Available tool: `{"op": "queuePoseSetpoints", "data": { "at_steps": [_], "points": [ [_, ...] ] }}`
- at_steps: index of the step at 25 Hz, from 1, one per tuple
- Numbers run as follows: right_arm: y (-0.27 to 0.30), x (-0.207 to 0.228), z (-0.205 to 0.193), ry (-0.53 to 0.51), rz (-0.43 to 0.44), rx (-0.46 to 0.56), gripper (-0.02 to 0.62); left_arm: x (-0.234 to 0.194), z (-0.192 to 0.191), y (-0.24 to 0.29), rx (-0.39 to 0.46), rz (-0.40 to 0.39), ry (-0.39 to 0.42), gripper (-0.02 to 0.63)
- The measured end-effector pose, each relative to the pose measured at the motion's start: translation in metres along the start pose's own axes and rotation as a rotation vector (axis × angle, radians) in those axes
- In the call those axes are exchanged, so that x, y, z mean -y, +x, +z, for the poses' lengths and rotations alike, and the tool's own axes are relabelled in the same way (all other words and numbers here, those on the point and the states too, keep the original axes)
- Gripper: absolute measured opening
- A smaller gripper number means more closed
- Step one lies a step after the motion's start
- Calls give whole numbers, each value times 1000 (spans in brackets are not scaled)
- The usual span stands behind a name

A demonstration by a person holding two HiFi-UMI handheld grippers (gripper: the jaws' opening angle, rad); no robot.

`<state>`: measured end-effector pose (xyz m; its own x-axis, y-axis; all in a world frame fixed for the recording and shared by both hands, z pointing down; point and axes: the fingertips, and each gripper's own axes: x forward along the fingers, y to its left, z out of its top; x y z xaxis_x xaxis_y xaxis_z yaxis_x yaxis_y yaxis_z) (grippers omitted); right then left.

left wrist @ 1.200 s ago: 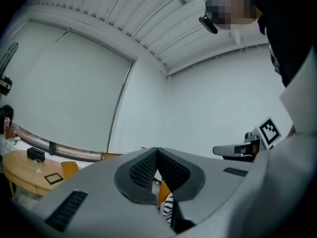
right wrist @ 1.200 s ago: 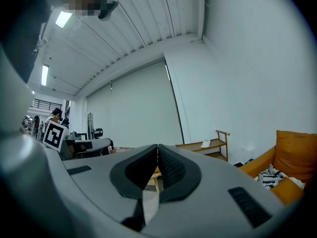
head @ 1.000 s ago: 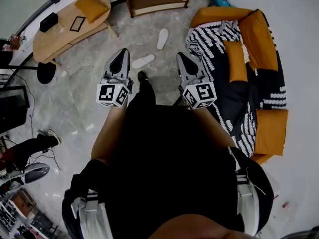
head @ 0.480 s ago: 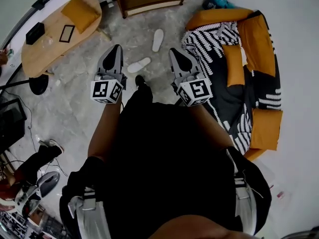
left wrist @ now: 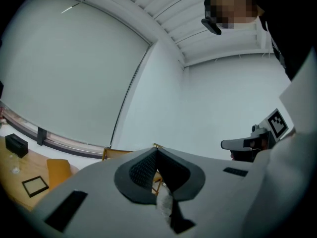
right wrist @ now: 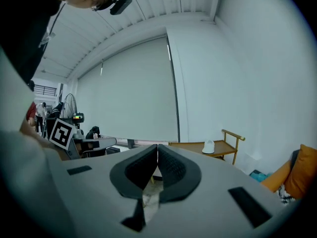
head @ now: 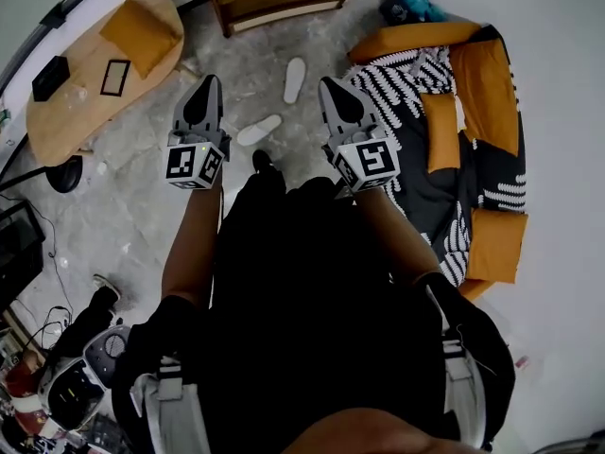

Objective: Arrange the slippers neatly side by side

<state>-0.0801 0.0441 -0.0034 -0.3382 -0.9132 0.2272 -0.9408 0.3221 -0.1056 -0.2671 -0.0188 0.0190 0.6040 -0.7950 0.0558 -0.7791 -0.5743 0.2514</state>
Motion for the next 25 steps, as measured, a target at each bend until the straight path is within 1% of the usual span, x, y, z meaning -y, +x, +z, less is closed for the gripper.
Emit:
{"op": "queuePoseSetpoints", "data": {
  "at_steps": [4,8,11,14,17,22,25],
  "points": [
    [29,8,6,-25,8,2,32,-27,1,13,23,37,-14,14],
    [50,27,7,-6,-6,-4,32,-40,0,23,37,67,-14,14],
    [63,41,1,13,2,-19,32,-44,-9,29,27,96,-21,14],
    [71,58,-7,30,19,-35,32,-42,-22,34,3,125,-26,14],
    [76,84,-19,50,39,-51,32,-32,-37,43,-16,156,-28,14],
    [92,130,-46,87,88,-92,32,-22,-64,60,-62,253,-19,14],
    [96,156,-68,110,108,-126,32,-10,-84,72,-95,290,-20,14]
  ]
}}
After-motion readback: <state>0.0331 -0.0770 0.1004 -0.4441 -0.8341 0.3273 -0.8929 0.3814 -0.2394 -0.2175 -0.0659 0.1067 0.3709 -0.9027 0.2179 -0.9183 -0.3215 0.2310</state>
